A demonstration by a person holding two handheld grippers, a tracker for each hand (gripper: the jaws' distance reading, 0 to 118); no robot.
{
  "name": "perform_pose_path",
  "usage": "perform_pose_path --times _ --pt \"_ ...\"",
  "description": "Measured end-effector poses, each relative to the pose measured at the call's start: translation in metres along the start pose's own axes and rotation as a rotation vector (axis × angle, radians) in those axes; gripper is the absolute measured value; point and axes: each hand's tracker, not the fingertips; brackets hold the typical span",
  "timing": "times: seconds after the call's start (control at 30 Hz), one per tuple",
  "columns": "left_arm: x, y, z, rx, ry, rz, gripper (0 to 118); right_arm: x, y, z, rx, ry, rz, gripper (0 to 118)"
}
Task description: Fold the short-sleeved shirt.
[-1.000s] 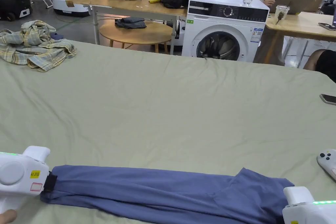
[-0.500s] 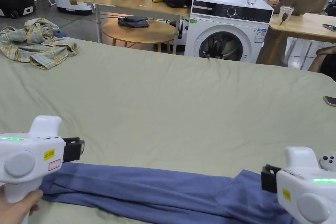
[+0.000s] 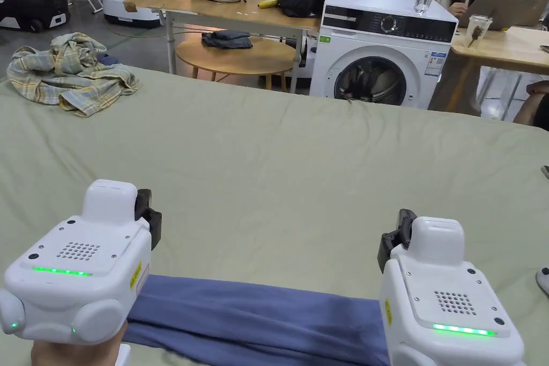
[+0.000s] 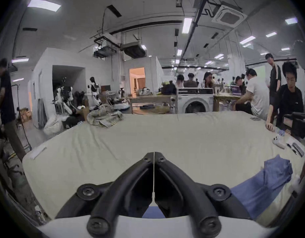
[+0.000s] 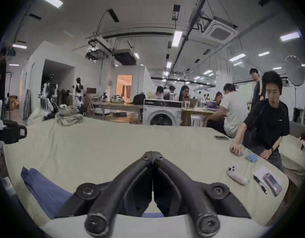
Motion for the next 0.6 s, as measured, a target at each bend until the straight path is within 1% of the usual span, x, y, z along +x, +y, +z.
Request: perform_pose_path --times 0.07,0.17,0.23,0.27,0.37,0.43,0.53,0.57,0.6 --pt "-0.010 0.003 -0.003 -0.035 -0.001 0.000 0 -0.006 -0.001 0.000 0.005 -0.012 -0.009 0" --pt "-0.032 0.006 -0.007 -0.113 0.006 0.004 0 -0.009 -0.001 -0.005 0.000 0.002 -0.012 0" --pt "-0.062 0.005 -0.013 -0.234 -0.038 0.033 0 -0.011 -0.002 -0.008 -0.012 0.012 -0.005 0" --pt "-0.073 0.005 -0.017 -0.254 -0.035 0.048 0 -0.012 -0.002 -0.009 -0.016 0.015 -0.003 0" --pt "-0.120 -0.004 -0.028 -0.399 -0.094 0.092 0 -0.015 -0.004 -0.012 -0.014 0.019 0.011 0" --pt "-0.143 -0.010 -0.035 -0.479 -0.151 0.151 0 -0.016 -0.005 -0.014 -0.021 0.031 0.011 0" --pt "-0.180 -0.021 -0.050 -0.576 -0.254 0.288 0 -0.019 -0.008 -0.022 -0.047 0.042 0.012 0" --pt "-0.191 -0.025 -0.056 -0.604 -0.288 0.323 4 -0.019 -0.009 -0.023 -0.053 0.046 0.011 0" --pt "-0.203 -0.031 -0.064 -0.635 -0.323 0.373 19 -0.020 -0.010 -0.024 -0.062 0.052 0.009 0"
